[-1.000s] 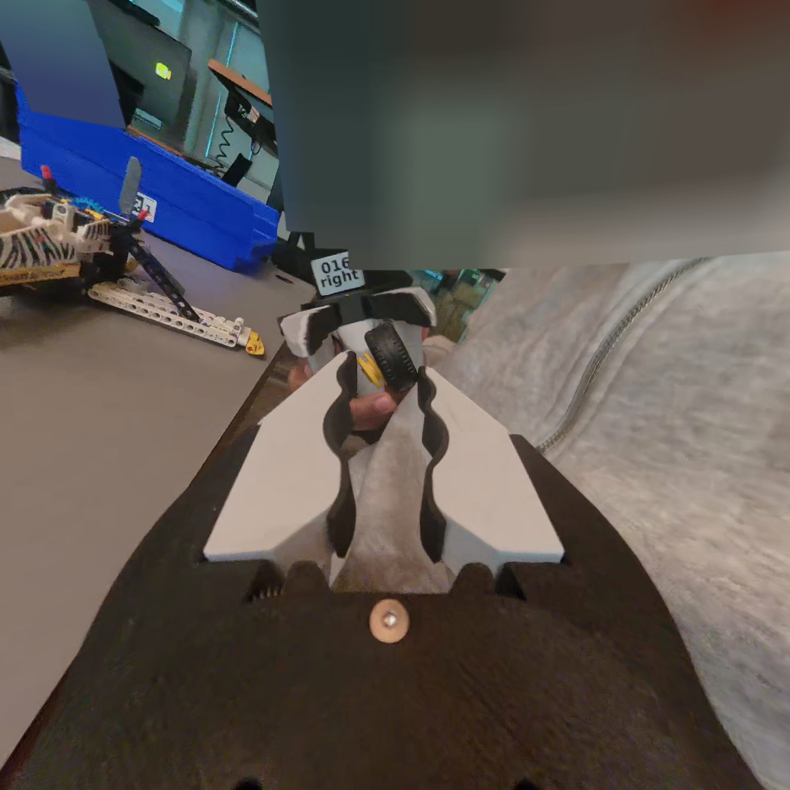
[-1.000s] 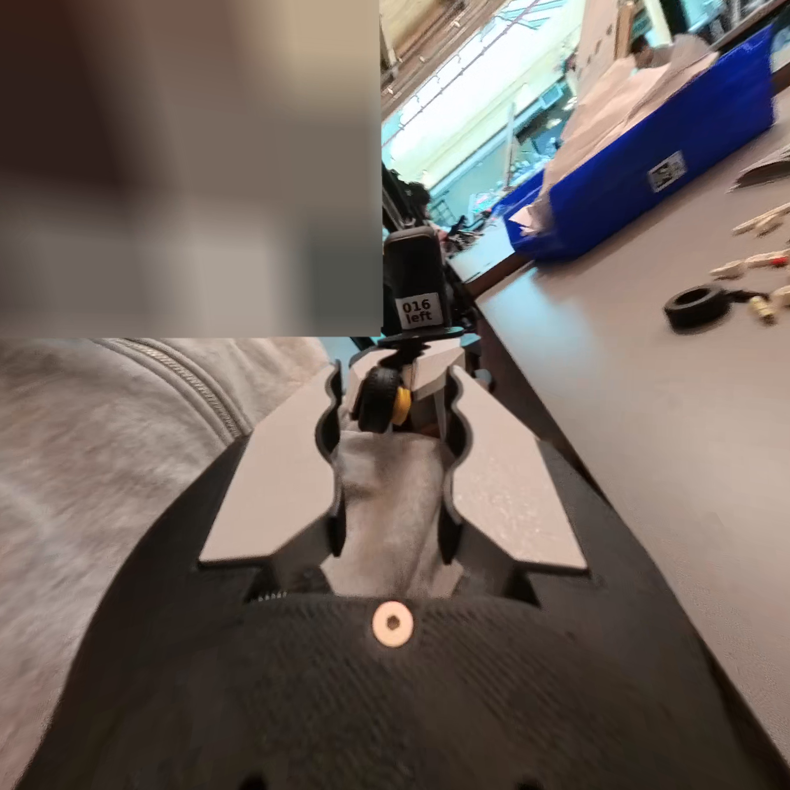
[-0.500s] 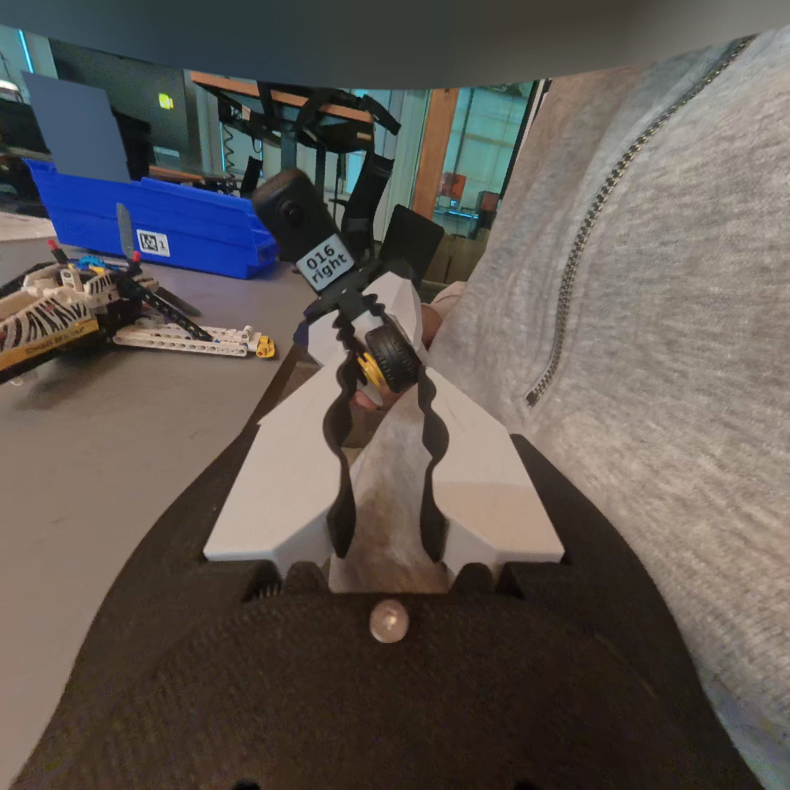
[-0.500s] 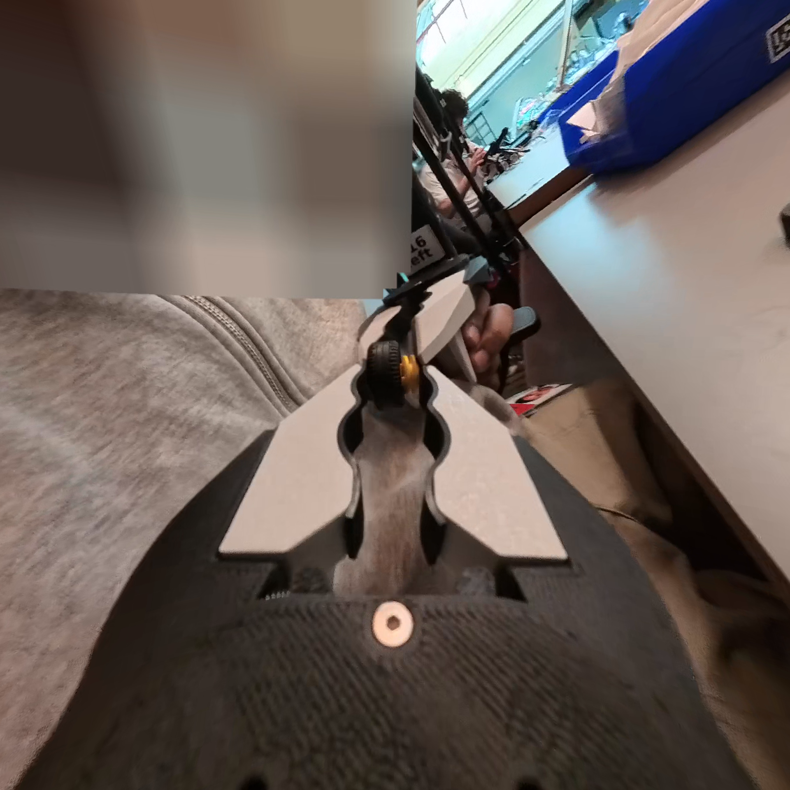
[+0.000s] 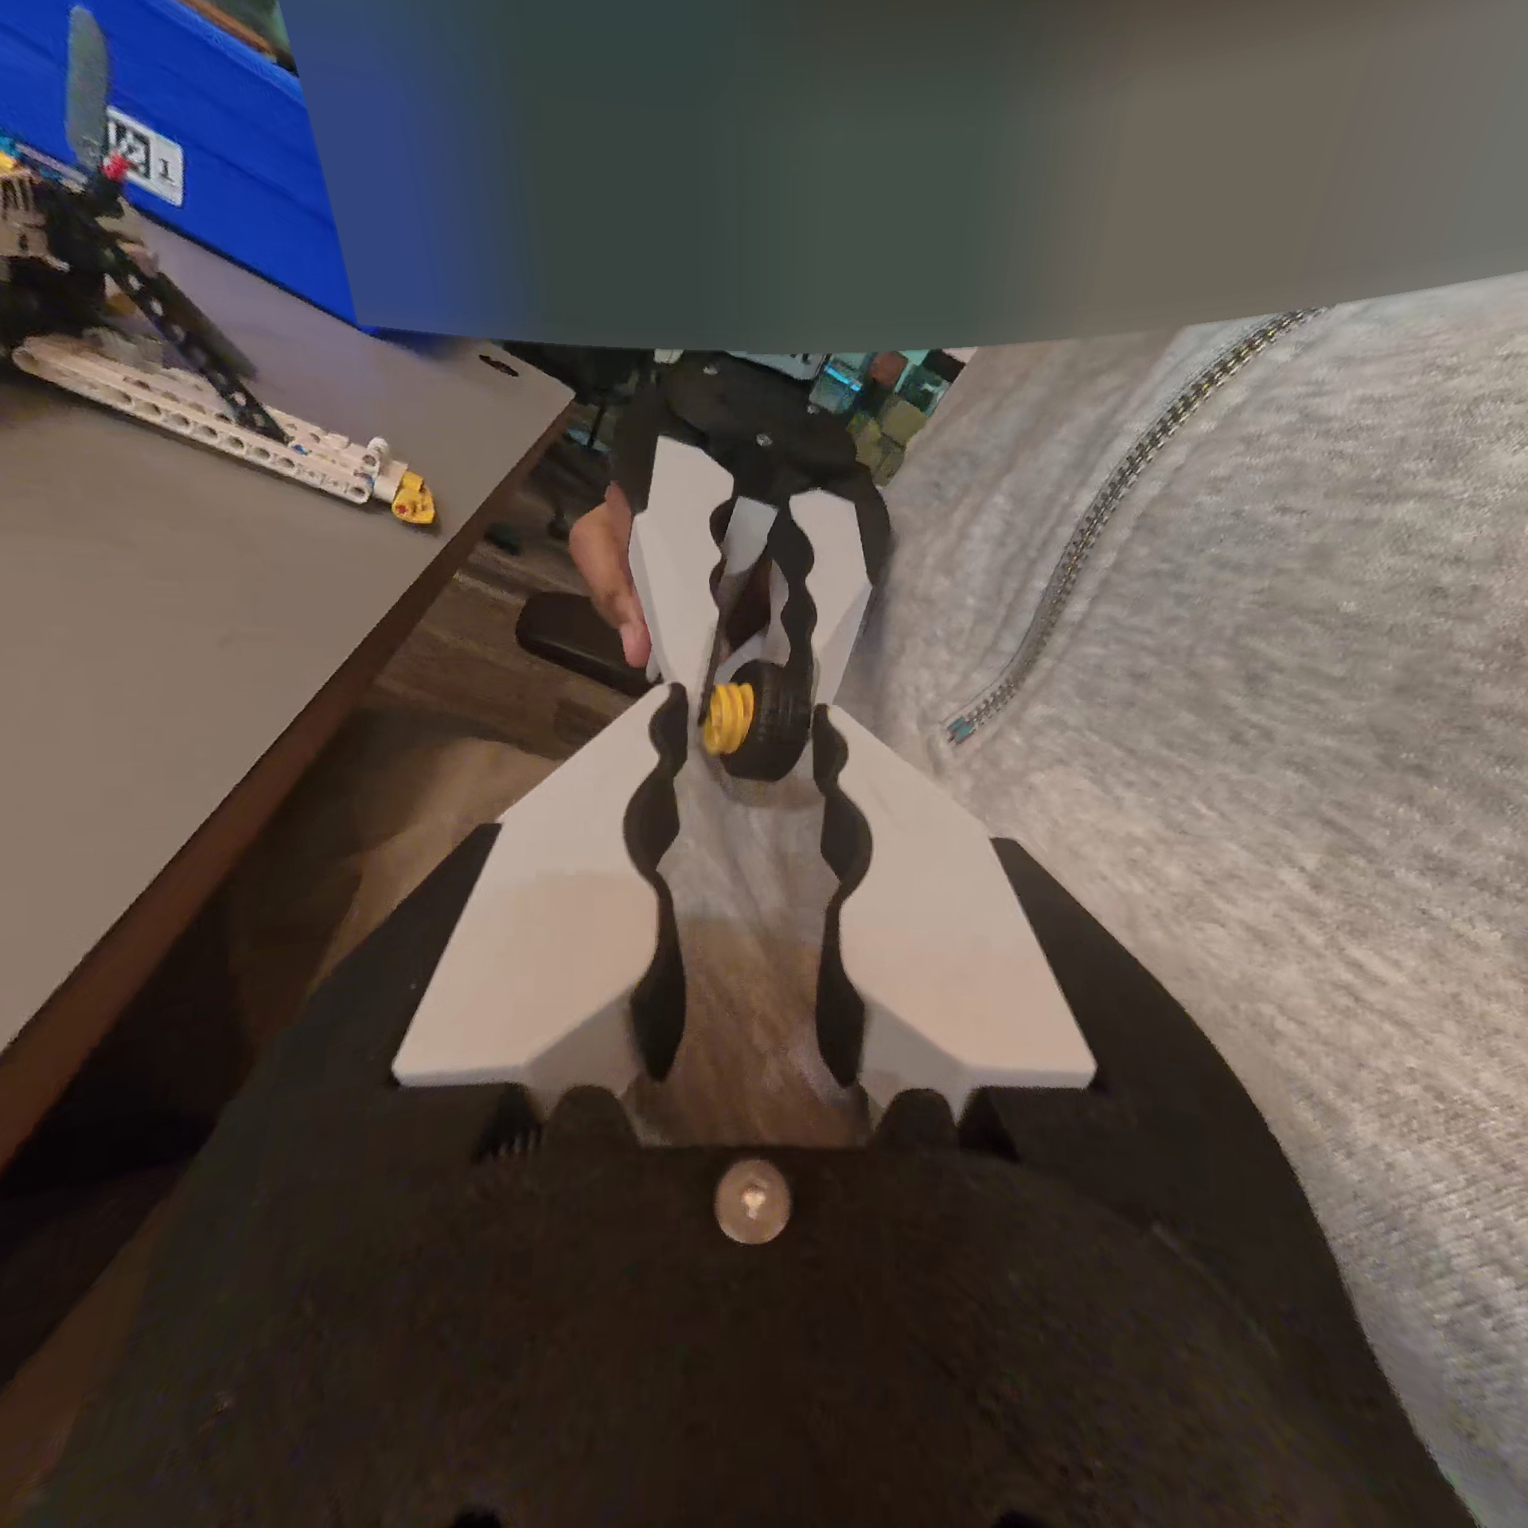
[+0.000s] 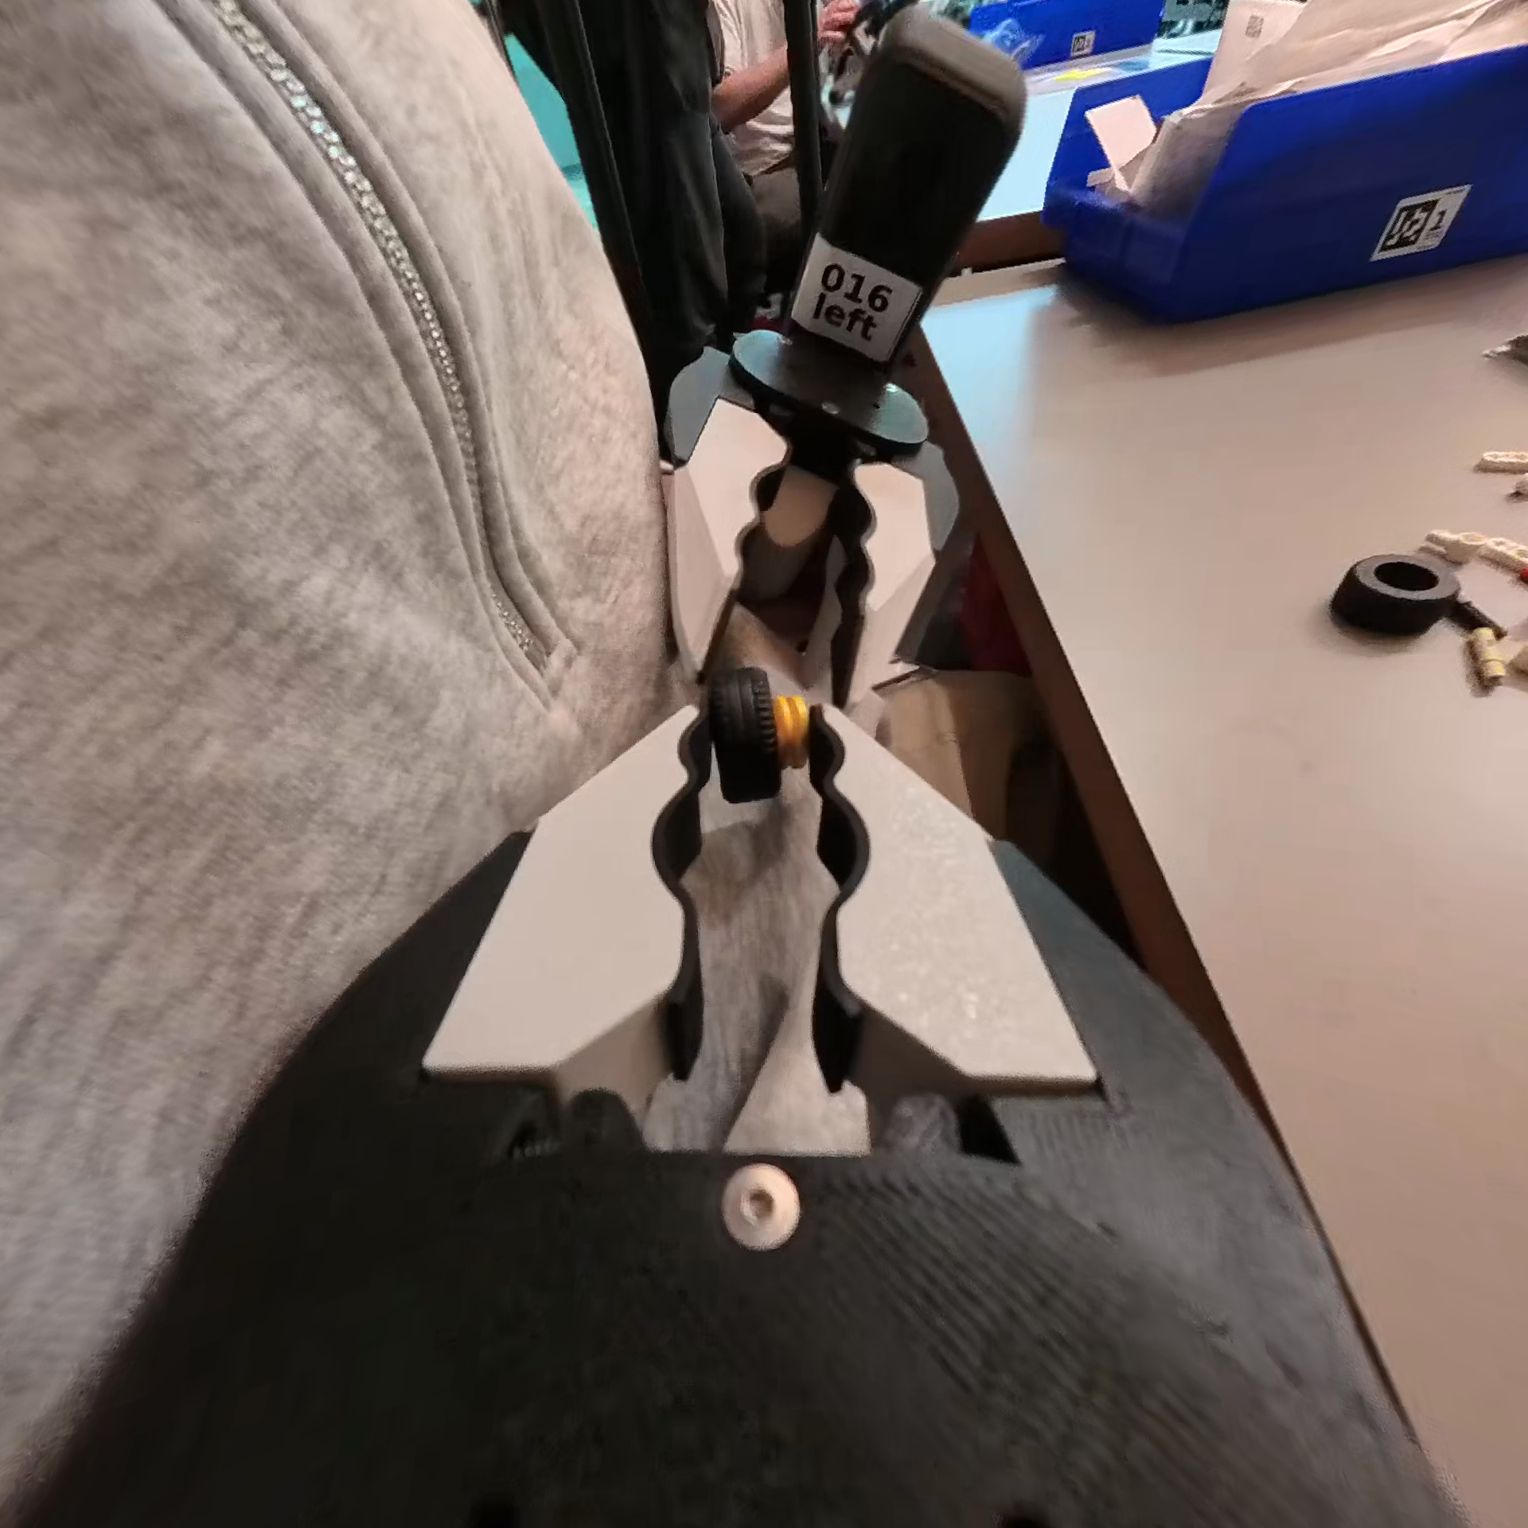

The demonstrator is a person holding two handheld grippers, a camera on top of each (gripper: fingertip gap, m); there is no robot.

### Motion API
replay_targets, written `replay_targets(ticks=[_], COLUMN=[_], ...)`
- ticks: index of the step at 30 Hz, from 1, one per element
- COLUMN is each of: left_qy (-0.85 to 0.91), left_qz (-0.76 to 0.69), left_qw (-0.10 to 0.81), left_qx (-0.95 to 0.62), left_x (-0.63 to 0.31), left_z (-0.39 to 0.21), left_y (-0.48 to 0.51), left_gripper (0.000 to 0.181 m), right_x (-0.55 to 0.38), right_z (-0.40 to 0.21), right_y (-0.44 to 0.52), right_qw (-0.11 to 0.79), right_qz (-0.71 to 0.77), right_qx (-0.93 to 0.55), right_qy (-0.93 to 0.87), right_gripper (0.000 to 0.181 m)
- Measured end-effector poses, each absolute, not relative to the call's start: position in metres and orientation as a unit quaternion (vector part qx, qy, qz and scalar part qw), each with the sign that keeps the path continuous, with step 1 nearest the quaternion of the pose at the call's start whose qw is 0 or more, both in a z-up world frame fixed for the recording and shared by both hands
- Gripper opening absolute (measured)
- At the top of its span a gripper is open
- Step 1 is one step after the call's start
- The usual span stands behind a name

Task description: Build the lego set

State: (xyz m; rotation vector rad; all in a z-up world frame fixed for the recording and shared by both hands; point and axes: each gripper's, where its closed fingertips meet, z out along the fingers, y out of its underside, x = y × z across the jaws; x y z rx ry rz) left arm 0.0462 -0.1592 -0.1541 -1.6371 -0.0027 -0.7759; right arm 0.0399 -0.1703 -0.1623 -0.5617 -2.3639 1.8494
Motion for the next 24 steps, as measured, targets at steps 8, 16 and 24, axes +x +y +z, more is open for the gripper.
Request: replay_targets(ticks=[8, 16, 24], left_qy=[-0.006, 0.004, 0.003], left_qz=[-0.339, -0.359, -0.360], left_qw=[0.601, 0.597, 0.608], left_qx=[-0.724, -0.718, -0.708], left_x=[0.053, 0.062, 0.063], left_z=[-0.164, -0.164, -0.160], left_y=[-0.163, -0.165, -0.169], left_gripper=[0.031, 0.030, 0.017], right_x=[0.040, 0.050, 0.052], right_z=[-0.166, -0.165, -0.161], right_y=[-0.176, -0.176, -0.174], right_qw=[0.068, 0.035, 0.026], right_qz=[0.598, 0.605, 0.627], right_qx=[-0.220, -0.241, -0.254], right_qy=[-0.768, -0.758, -0.736], right_gripper=[0.021, 0.021, 0.021])
